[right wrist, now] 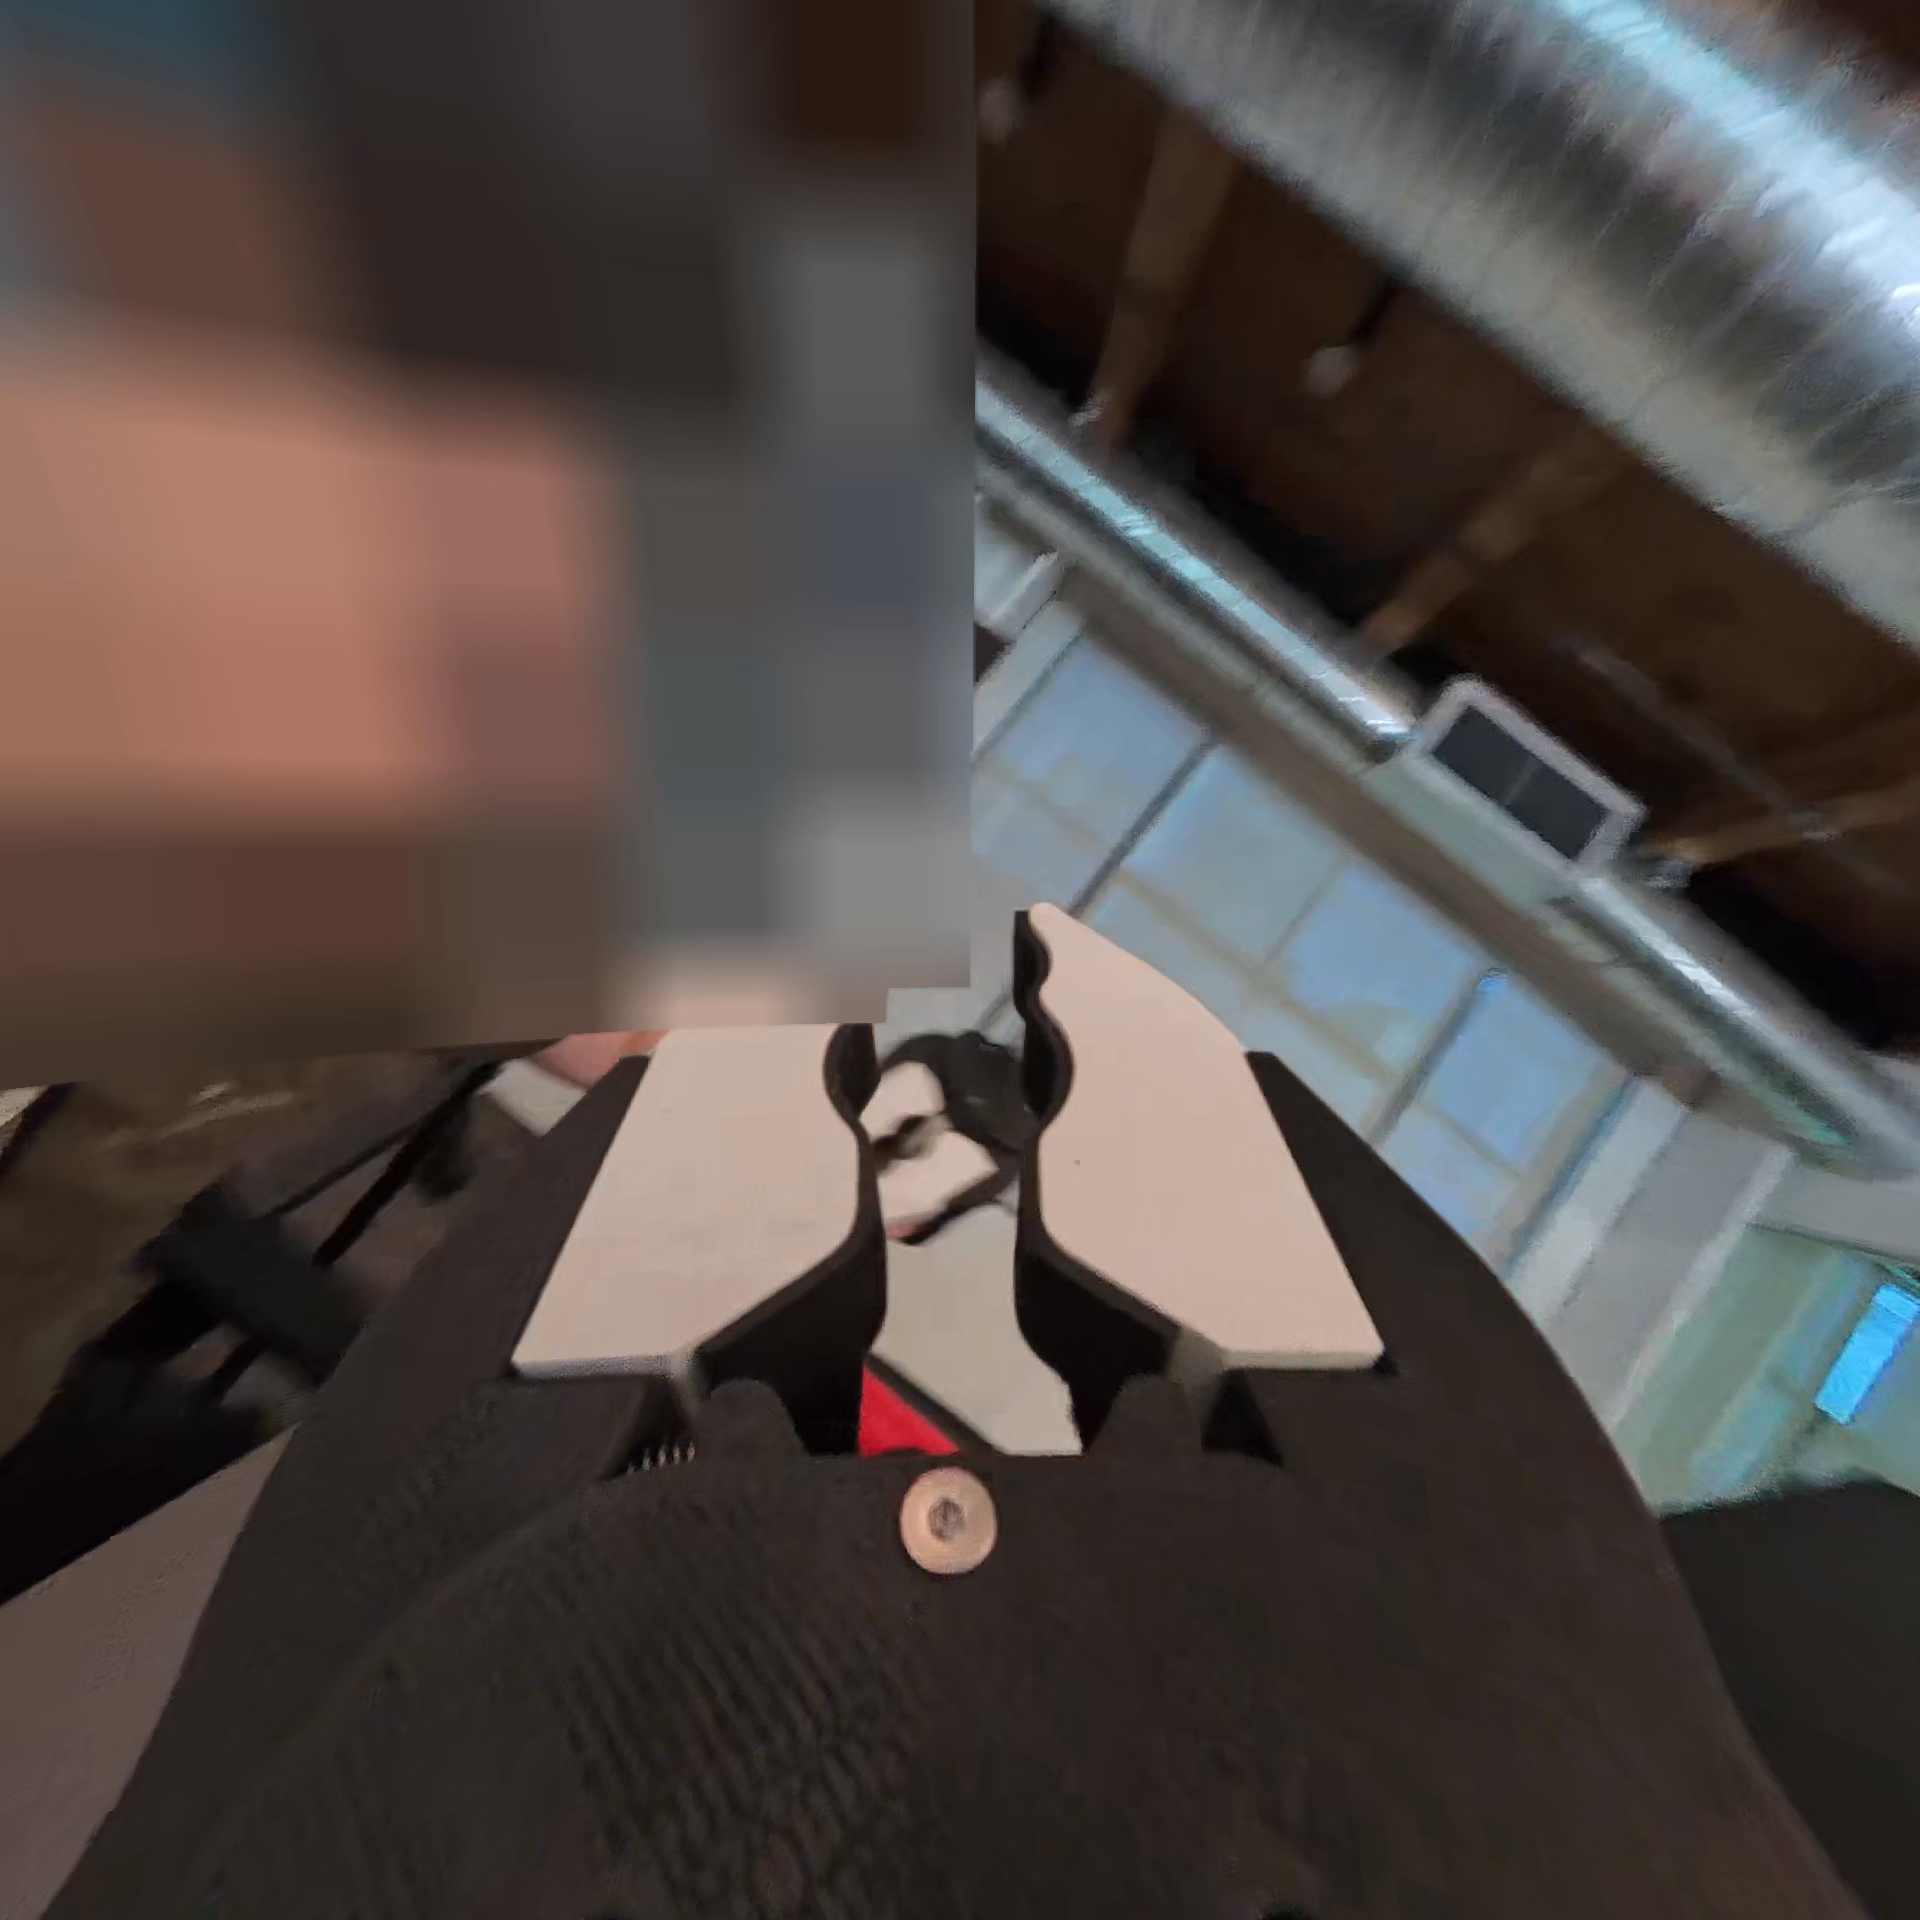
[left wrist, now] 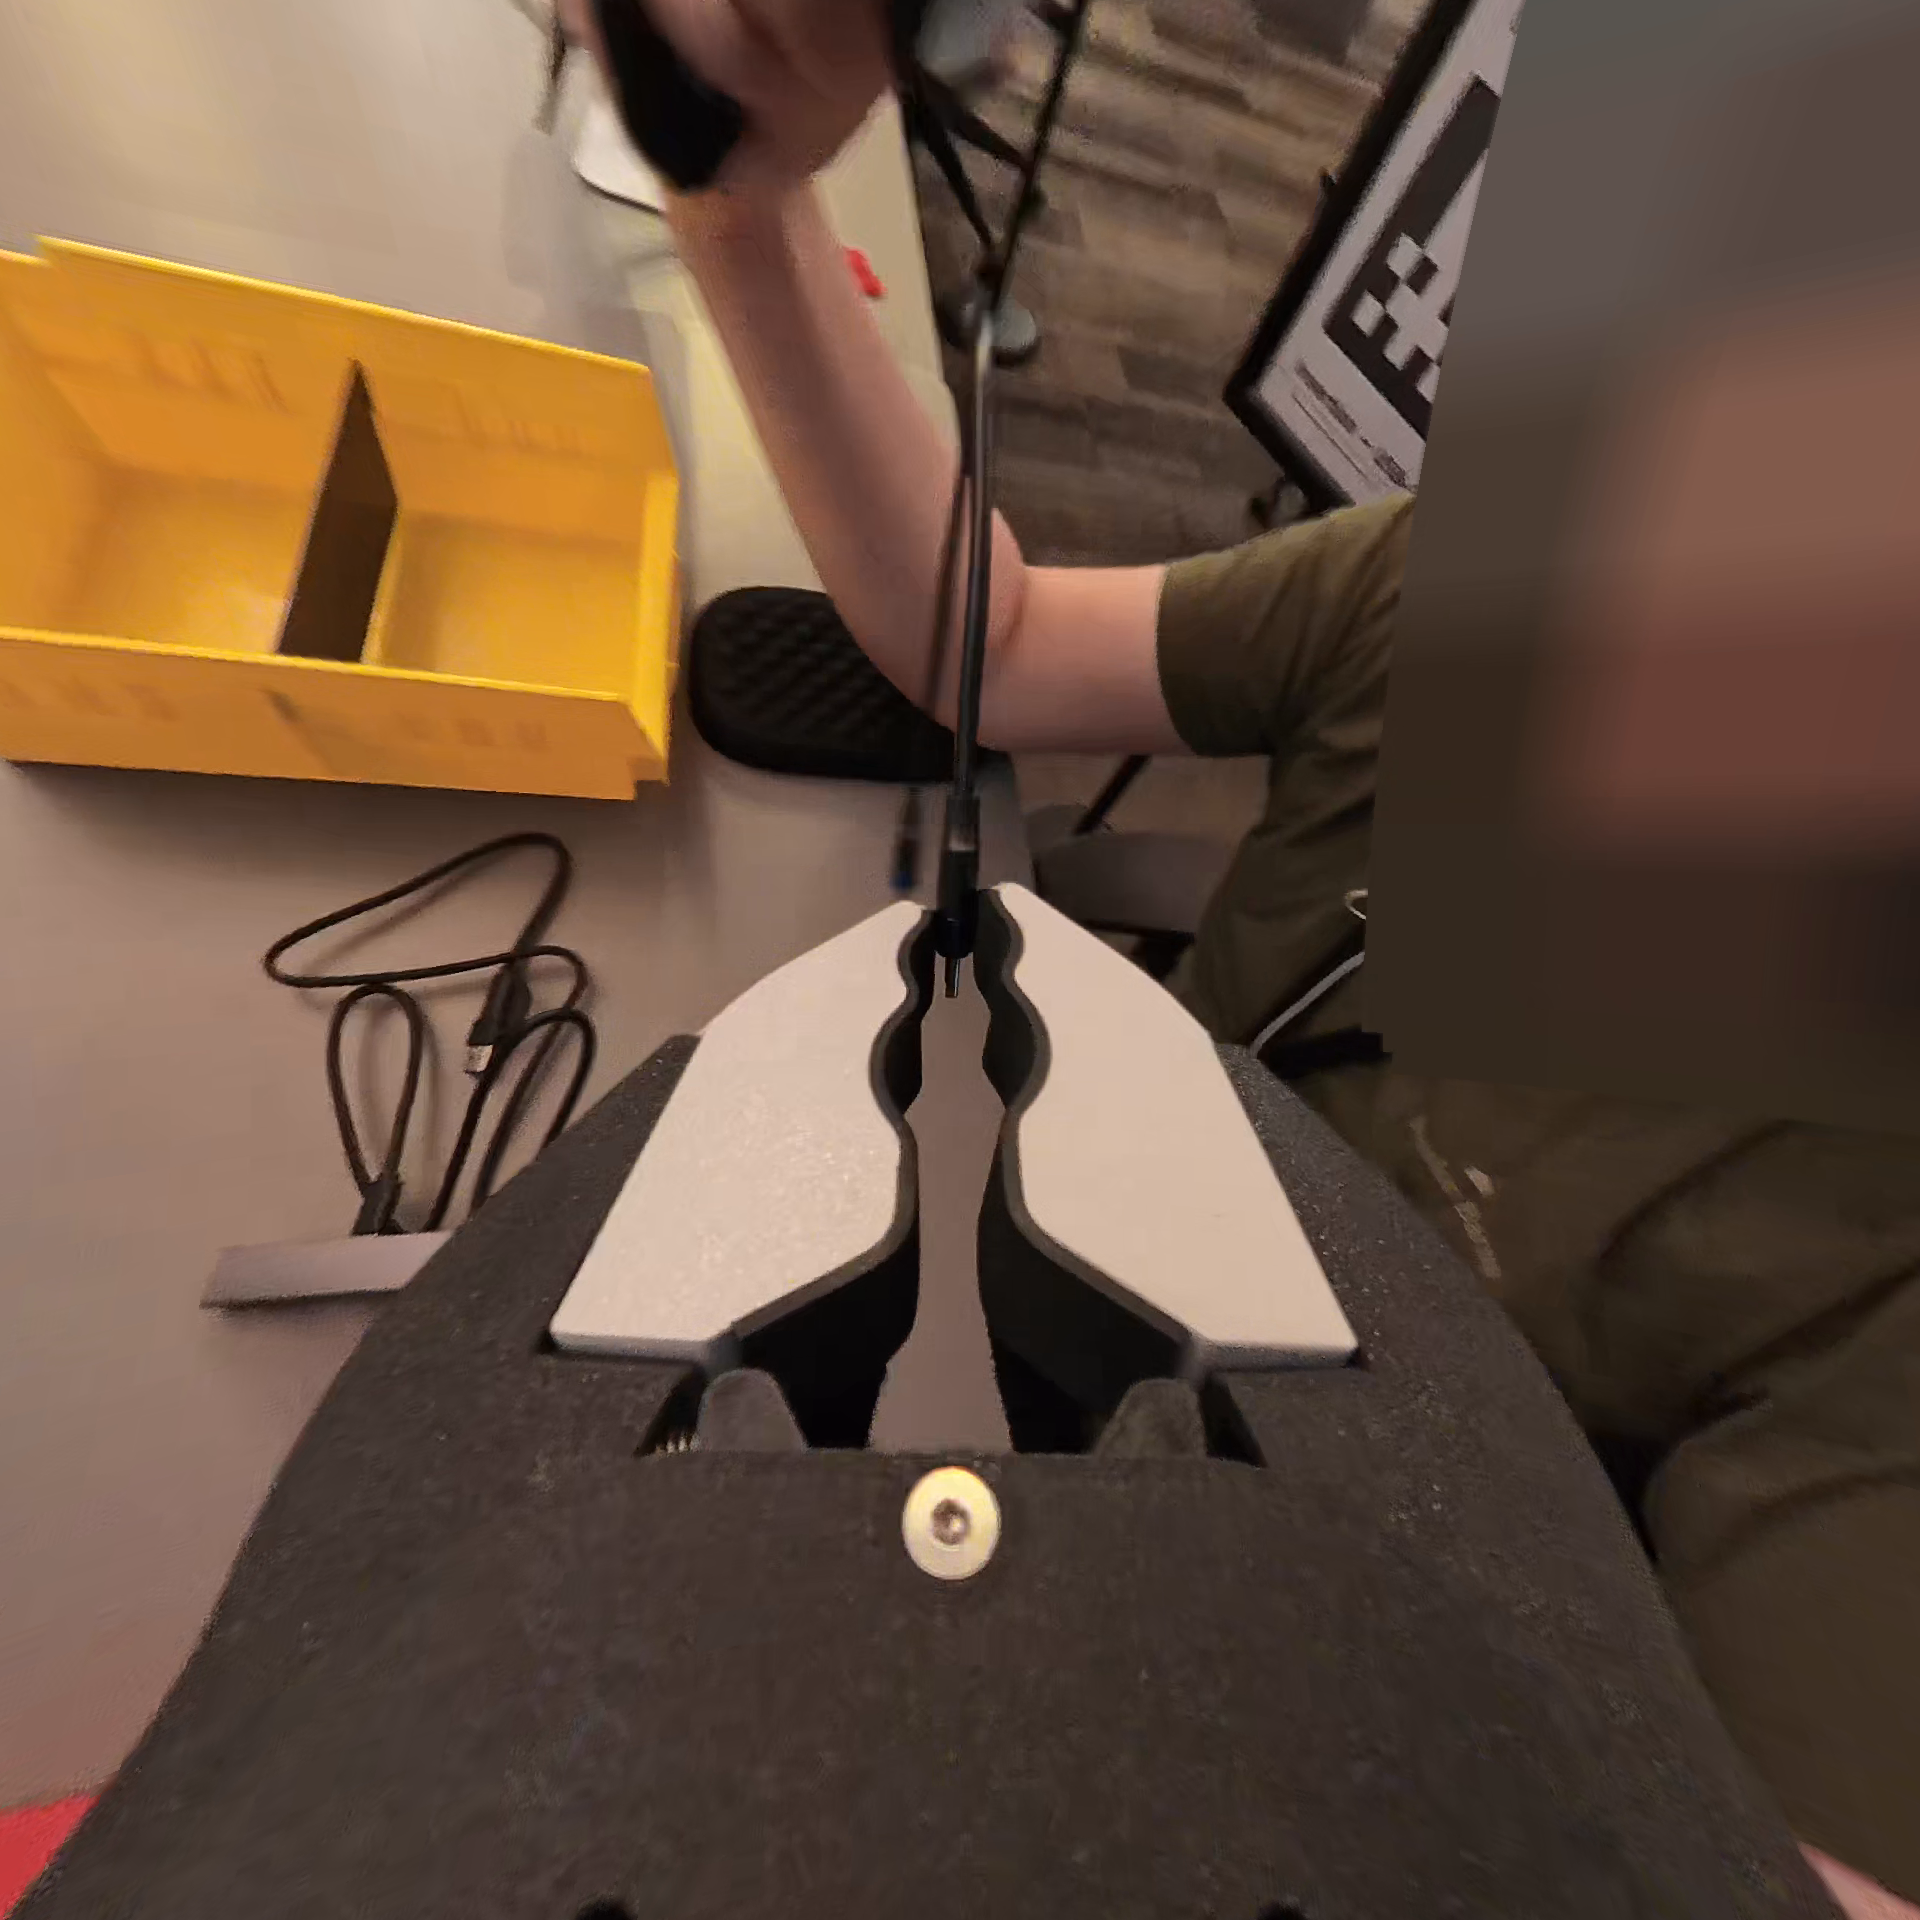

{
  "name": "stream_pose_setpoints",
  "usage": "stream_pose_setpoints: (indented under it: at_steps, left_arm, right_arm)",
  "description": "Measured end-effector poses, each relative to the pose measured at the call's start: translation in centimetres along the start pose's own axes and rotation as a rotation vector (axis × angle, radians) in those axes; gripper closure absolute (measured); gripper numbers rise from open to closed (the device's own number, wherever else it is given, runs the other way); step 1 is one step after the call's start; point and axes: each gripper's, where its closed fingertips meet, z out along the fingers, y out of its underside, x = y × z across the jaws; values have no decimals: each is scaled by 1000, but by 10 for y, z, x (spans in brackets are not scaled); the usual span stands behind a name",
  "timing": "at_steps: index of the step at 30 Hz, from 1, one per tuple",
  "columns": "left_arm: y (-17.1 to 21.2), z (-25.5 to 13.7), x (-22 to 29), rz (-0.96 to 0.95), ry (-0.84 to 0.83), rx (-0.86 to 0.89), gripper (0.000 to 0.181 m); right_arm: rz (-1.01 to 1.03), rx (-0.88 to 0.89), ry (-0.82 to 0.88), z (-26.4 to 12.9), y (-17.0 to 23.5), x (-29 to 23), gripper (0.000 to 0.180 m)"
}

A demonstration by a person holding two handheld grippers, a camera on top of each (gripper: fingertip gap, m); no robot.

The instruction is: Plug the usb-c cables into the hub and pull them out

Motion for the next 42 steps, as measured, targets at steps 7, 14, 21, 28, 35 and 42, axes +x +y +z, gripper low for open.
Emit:
stream_pose_setpoints:
  at_steps: [7, 14, 21, 28, 35, 42]
  left_arm:
    - [7, 19, -3, 5, 63, -209, 174]
    - [22, 12, -20, -109, 105, -306, 174]
    - [35, -3, -28, -179, 112, -357, 174]
    - [43, 0, -29, -195, 109, -384, 174]
    - [49, 3, -31, -215, 115, -408, 174]
    - [50, 2, -32, -226, 116, -401, 174]
  right_arm:
    - [-185, -520, 207, 4, 166, 40, 149]
    - [-362, -726, -122, 50, 245, -35, 145]
    - [-406, -612, -120, 77, 225, -48, 150]
    - [-373, -658, -167, 77, 232, -56, 165]
    - [-366, -682, -190, 76, 239, -60, 168]
    - [-389, -694, -187, 74, 239, -58, 168]
